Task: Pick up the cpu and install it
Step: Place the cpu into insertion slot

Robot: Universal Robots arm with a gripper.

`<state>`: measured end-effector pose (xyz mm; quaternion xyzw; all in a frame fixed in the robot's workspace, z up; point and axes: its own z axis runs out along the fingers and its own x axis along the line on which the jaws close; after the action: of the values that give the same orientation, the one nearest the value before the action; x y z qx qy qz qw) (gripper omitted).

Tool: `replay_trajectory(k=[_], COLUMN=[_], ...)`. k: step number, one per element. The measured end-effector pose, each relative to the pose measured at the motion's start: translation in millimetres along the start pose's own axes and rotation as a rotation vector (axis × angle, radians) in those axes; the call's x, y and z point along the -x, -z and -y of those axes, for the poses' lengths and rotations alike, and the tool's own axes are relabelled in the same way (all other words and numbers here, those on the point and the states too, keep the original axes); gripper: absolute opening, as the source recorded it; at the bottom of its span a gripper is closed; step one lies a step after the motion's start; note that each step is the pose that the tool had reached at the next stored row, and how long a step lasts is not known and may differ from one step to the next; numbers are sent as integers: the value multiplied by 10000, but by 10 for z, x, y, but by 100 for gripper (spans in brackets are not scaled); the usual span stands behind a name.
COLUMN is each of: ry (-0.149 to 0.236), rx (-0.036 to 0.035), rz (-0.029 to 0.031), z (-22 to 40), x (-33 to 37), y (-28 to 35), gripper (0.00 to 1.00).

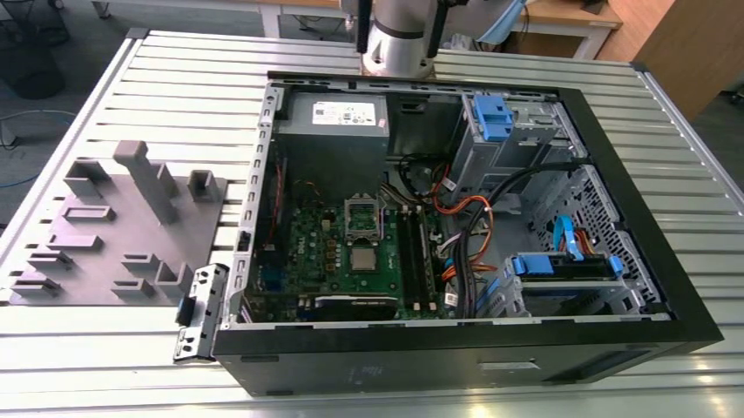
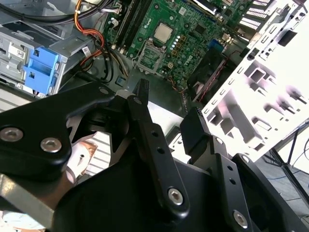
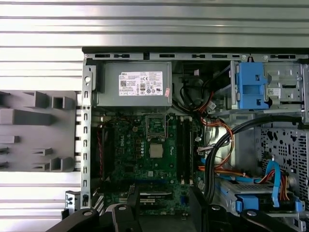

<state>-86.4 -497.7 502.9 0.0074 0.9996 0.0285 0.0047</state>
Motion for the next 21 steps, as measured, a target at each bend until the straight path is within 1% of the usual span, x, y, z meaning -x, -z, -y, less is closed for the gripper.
replay_trajectory(k=[21], ry=[0], rx=[-1], rz=[0], z=[22], x=[-3], y=[-380], gripper=[53])
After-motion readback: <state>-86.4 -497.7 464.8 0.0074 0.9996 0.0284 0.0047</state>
